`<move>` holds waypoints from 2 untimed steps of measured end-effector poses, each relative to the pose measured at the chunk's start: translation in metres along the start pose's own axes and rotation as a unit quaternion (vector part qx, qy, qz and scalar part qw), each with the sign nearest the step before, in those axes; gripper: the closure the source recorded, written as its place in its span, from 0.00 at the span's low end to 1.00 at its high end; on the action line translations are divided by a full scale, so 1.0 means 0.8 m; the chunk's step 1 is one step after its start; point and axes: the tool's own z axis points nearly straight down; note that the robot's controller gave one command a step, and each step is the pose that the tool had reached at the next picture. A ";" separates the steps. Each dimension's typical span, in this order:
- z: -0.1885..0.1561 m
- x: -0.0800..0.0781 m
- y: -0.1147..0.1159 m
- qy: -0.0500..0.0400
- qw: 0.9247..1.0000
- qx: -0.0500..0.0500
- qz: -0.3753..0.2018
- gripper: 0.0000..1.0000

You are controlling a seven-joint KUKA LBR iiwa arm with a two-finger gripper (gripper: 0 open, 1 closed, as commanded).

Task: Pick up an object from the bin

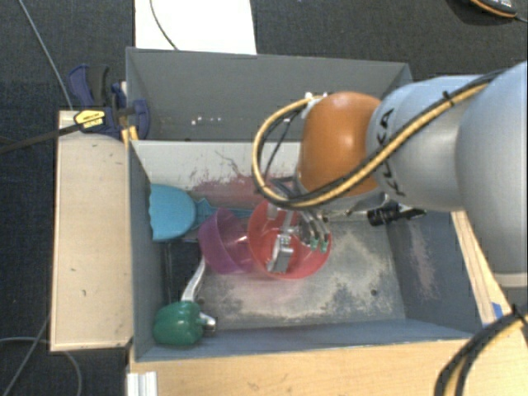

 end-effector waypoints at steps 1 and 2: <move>-0.025 -0.005 -0.011 -0.004 0.988 -0.001 -0.157 0.00; -0.021 0.004 -0.005 -0.003 1.000 0.000 0.013 0.00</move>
Offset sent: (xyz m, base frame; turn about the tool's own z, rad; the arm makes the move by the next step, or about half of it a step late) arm -0.0055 -0.0025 0.0149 0.0420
